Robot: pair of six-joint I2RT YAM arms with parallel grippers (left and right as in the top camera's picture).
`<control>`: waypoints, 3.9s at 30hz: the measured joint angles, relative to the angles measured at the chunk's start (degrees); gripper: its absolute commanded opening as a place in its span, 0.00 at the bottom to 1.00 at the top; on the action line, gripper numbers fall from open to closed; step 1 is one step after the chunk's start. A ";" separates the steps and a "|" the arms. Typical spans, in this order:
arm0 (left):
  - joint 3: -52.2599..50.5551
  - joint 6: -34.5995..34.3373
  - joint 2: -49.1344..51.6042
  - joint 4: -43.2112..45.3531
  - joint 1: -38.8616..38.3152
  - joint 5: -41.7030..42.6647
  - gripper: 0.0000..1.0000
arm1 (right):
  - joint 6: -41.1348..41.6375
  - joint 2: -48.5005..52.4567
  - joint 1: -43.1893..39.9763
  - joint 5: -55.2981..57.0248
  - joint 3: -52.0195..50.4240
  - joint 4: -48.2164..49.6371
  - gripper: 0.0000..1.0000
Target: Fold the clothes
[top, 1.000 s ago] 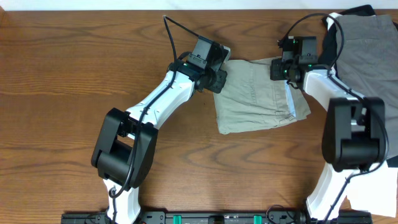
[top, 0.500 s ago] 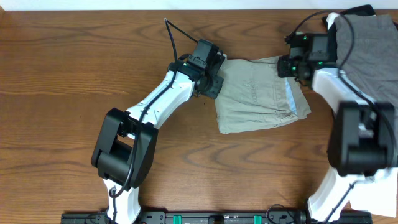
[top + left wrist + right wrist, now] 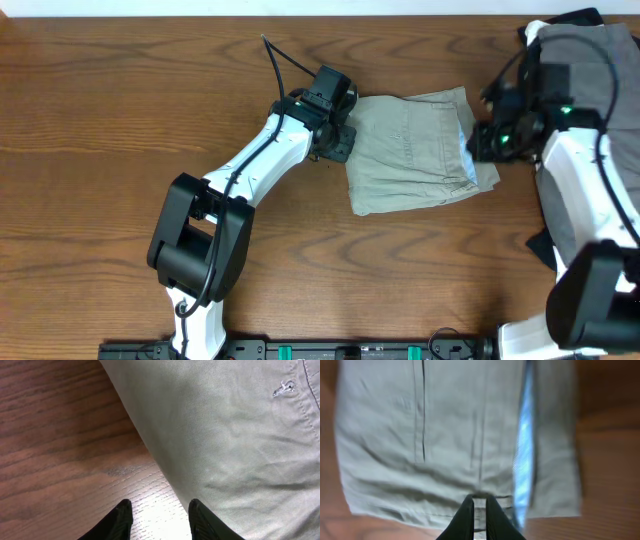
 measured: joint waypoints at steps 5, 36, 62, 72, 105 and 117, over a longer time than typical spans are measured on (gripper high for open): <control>0.00 -0.02 0.00 0.00 0.00 -0.02 0.39 | -0.66 2.93 0.00 1.03 -6.73 0.76 0.07; 0.00 0.00 0.00 -0.09 0.00 -1.27 0.38 | 1.31 0.20 -0.24 -1.38 -2.56 1.16 0.01; -0.02 1.97 0.00 16.83 0.00 0.02 0.06 | 1.84 0.50 -0.52 1.68 -23.39 27.98 0.02; 0.00 1.97 3.21 30.56 -0.28 11.61 0.07 | 1.84 0.50 -0.55 1.40 -23.56 28.59 0.02; 1.79 -9.03 9.62 51.45 -0.20 31.80 0.14 | 2.21 0.55 -0.55 0.90 -23.58 29.27 0.03; 1.86 -9.16 21.05 54.86 -0.13 24.94 0.15 | 2.21 0.55 -0.55 0.70 -23.61 29.66 0.02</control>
